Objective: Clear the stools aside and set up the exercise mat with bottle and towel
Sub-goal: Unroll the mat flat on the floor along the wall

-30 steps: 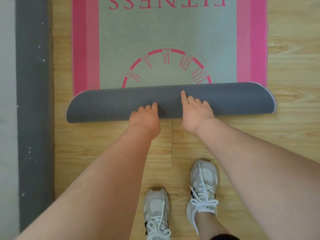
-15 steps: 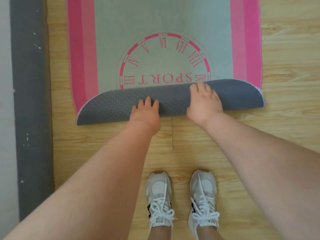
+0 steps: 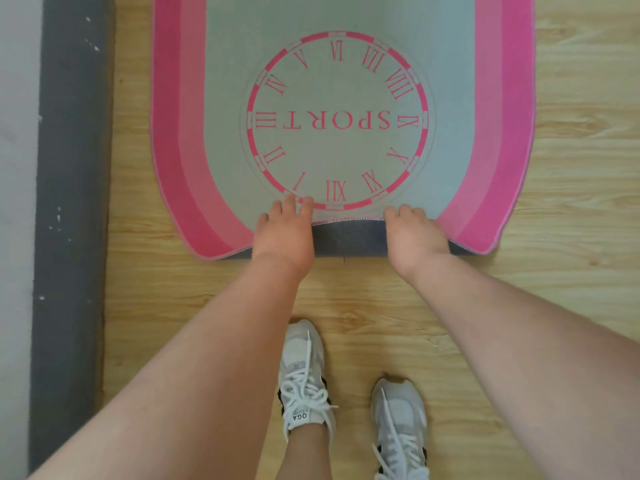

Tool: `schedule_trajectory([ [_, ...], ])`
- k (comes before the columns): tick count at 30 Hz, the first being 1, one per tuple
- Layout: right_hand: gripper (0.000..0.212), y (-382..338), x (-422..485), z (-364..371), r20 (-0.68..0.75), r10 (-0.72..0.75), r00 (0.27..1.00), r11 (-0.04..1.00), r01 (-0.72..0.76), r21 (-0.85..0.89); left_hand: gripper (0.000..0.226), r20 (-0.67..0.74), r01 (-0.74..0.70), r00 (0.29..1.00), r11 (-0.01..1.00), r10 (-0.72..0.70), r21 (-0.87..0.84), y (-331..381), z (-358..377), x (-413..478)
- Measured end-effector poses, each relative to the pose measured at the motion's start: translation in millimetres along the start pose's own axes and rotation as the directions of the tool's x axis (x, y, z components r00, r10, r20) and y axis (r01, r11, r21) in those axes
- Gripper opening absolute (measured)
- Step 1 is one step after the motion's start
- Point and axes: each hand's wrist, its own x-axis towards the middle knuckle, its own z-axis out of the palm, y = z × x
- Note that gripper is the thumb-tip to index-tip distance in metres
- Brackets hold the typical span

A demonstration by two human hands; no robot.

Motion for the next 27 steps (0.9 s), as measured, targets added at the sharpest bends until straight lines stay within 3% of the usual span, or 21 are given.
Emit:
schedule_trajectory([
  [4,0.043,0,-20,16,-0.053,-0.02,0.998,0.999,0.019,-0.028,0.063,0.144,-0.029,0.989,0.999,0.026,0.021,11,25,-22],
  [8,0.046,-1,-28,41,0.044,-0.056,0.997,0.998,0.056,0.008,0.039,0.22,-0.031,0.975,0.998,0.018,0.054,16,46,-30],
  [12,0.047,-3,-35,70,0.149,-0.023,0.989,0.999,0.018,0.037,0.045,0.3,-0.028,0.954,1.0,0.023,0.01,22,70,-39],
  [17,0.051,-5,-50,102,0.105,-0.012,0.994,0.998,0.006,0.058,0.049,0.248,-0.008,0.969,0.997,0.025,-0.071,26,101,-52],
  [27,0.064,22,-52,117,0.134,0.055,0.989,0.998,-0.059,0.03,0.059,0.281,-0.081,0.954,0.991,0.108,-0.106,52,115,-51],
])
